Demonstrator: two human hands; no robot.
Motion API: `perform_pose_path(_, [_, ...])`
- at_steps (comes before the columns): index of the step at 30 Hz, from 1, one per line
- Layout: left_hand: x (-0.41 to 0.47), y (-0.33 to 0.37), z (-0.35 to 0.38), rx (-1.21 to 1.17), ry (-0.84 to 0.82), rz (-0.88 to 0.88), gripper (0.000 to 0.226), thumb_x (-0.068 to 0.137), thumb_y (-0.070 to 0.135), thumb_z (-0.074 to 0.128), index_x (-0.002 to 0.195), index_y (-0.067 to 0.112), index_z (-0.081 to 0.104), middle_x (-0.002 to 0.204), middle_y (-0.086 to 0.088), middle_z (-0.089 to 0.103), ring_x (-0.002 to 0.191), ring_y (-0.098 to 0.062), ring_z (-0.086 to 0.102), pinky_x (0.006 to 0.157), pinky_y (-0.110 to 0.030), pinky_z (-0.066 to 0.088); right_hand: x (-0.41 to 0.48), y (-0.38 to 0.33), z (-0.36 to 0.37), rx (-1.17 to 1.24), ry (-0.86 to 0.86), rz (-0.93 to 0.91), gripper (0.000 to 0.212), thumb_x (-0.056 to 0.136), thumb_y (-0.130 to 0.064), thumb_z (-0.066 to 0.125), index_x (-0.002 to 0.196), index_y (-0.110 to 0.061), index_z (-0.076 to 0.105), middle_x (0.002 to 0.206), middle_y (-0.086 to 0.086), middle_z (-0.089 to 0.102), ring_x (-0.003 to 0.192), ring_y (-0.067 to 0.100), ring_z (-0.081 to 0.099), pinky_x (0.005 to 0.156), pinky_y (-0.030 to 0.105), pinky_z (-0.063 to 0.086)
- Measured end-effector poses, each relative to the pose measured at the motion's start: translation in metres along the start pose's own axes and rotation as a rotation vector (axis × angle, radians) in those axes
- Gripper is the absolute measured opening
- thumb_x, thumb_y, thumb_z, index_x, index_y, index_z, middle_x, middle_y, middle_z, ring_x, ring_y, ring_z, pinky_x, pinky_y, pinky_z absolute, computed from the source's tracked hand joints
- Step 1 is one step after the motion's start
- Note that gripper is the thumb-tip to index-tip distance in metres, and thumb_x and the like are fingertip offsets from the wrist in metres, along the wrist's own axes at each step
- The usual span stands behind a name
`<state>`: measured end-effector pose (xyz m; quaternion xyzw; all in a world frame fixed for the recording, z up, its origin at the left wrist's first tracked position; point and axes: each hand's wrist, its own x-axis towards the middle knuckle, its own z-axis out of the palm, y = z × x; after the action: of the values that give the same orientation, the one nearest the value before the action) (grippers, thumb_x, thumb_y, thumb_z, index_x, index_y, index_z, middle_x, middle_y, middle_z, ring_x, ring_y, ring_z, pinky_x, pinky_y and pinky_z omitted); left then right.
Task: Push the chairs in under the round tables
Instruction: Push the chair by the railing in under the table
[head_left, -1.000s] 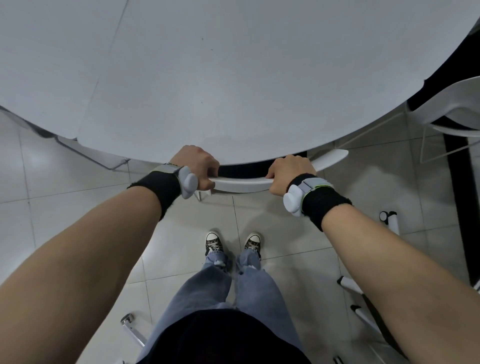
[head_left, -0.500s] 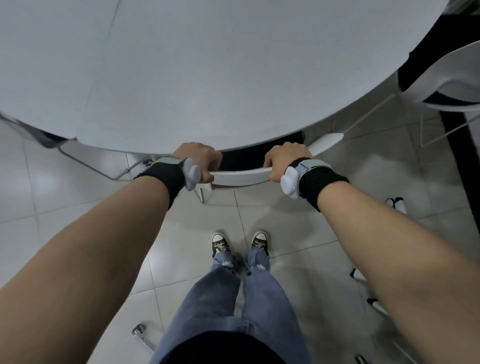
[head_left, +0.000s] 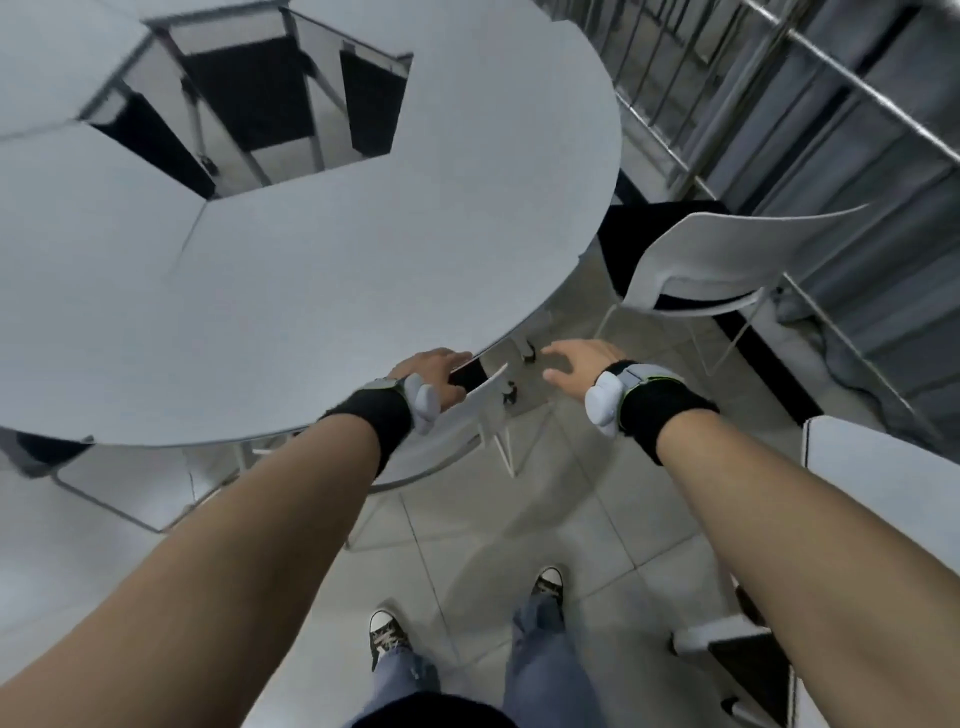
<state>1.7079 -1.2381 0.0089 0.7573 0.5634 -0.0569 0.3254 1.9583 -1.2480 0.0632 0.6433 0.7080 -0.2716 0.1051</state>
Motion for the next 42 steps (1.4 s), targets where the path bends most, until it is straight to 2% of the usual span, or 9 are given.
perform_pose_path(7, [0.074, 0.140, -0.011, 0.137, 0.076, -0.058, 0.061, 0.089, 0.032, 0.052, 0.146, 0.025, 0.035, 0.147, -0.003, 0.044, 0.132, -0.025, 0.043, 0.104, -0.034, 0.038, -0.003, 0.132, -0.068, 0.071, 0.125, 0.013, 0.045, 0.093, -0.040, 0.054, 0.135, -0.024, 0.052, 0.134, 0.004, 0.058, 0.123, 0.027, 0.052, 0.099, 0.031, 0.041])
perform_pose_path(14, [0.149, 0.265, -0.003, 0.244, 0.014, -0.036, 0.061, 0.091, 0.032, 0.050, 0.148, 0.026, 0.031, 0.149, -0.009, 0.041, 0.136, -0.028, 0.040, 0.107, -0.035, 0.037, -0.006, 0.274, -0.112, 0.189, 0.145, 0.105, 0.041, 0.092, -0.034, 0.057, 0.130, -0.019, 0.057, 0.133, 0.008, 0.059, 0.121, 0.029, 0.053, 0.097, 0.030, 0.041])
perform_pose_path(17, [0.200, 0.310, -0.011, 0.267, 0.021, -0.005, 0.061, 0.089, 0.033, 0.052, 0.147, 0.026, 0.033, 0.147, -0.007, 0.046, 0.133, -0.027, 0.044, 0.103, -0.033, 0.039, 0.014, 0.335, -0.132, 0.238, 0.191, 0.176, 0.041, 0.090, -0.036, 0.058, 0.129, -0.020, 0.058, 0.131, 0.007, 0.061, 0.120, 0.028, 0.054, 0.097, 0.030, 0.042])
perform_pose_path(21, [0.262, 0.344, -0.020, 0.280, 0.054, 0.059, 0.063, 0.087, 0.032, 0.053, 0.147, 0.025, 0.034, 0.145, -0.006, 0.047, 0.131, -0.026, 0.046, 0.103, -0.033, 0.041, 0.048, 0.380, -0.150, 0.282, 0.215, 0.219, 0.044, 0.089, -0.034, 0.058, 0.132, -0.026, 0.055, 0.136, 0.004, 0.057, 0.122, 0.027, 0.053, 0.100, 0.030, 0.041])
perform_pose_path(25, [0.357, 0.384, -0.030, 0.218, 0.068, 0.120, 0.071, 0.087, 0.032, 0.056, 0.150, 0.021, 0.026, 0.154, -0.001, 0.034, 0.137, -0.021, 0.039, 0.108, -0.030, 0.033, 0.105, 0.436, -0.186, 0.239, 0.181, 0.203, 0.053, 0.090, -0.029, 0.055, 0.142, -0.028, 0.042, 0.154, -0.003, 0.033, 0.134, 0.024, 0.042, 0.109, 0.033, 0.032])
perform_pose_path(29, [0.451, 0.422, -0.038, 0.170, -0.026, 0.089, 0.087, 0.086, 0.035, 0.057, 0.153, 0.016, 0.006, 0.161, -0.003, 0.008, 0.147, -0.019, 0.012, 0.119, -0.032, 0.014, 0.161, 0.494, -0.236, 0.159, 0.127, 0.207, 0.071, 0.087, -0.035, 0.060, 0.150, -0.026, 0.027, 0.160, -0.002, 0.018, 0.145, 0.020, 0.022, 0.114, 0.036, 0.025])
perform_pose_path(32, [0.493, 0.437, -0.037, 0.199, -0.050, 0.070, 0.095, 0.083, 0.037, 0.060, 0.153, 0.013, 0.000, 0.162, -0.005, 0.002, 0.148, -0.018, 0.002, 0.121, -0.032, 0.003, 0.193, 0.531, -0.264, 0.057, 0.076, 0.169, 0.081, 0.087, -0.042, 0.061, 0.152, -0.023, 0.018, 0.161, 0.002, 0.012, 0.148, 0.021, 0.009, 0.118, 0.039, 0.017])
perform_pose_path(37, [0.536, 0.453, -0.041, 0.235, -0.175, 0.010, 0.099, 0.081, 0.037, 0.063, 0.153, 0.014, -0.001, 0.162, -0.004, 0.001, 0.148, -0.017, 0.000, 0.121, -0.032, 0.002, 0.242, 0.591, -0.293, -0.016, -0.012, 0.123, 0.098, 0.077, -0.051, 0.068, 0.153, -0.026, 0.012, 0.162, 0.002, 0.007, 0.148, 0.019, 0.003, 0.119, 0.041, 0.010])
perform_pose_path(42, [0.563, 0.466, -0.037, 0.305, -0.317, -0.109, 0.103, 0.079, 0.042, 0.067, 0.153, 0.016, 0.001, 0.161, -0.005, 0.007, 0.147, -0.027, 0.011, 0.119, -0.039, 0.017, 0.280, 0.634, -0.297, -0.097, -0.206, 0.018, 0.112, 0.067, -0.059, 0.075, 0.153, -0.029, 0.010, 0.162, 0.000, 0.005, 0.148, 0.019, 0.001, 0.119, 0.040, 0.004])
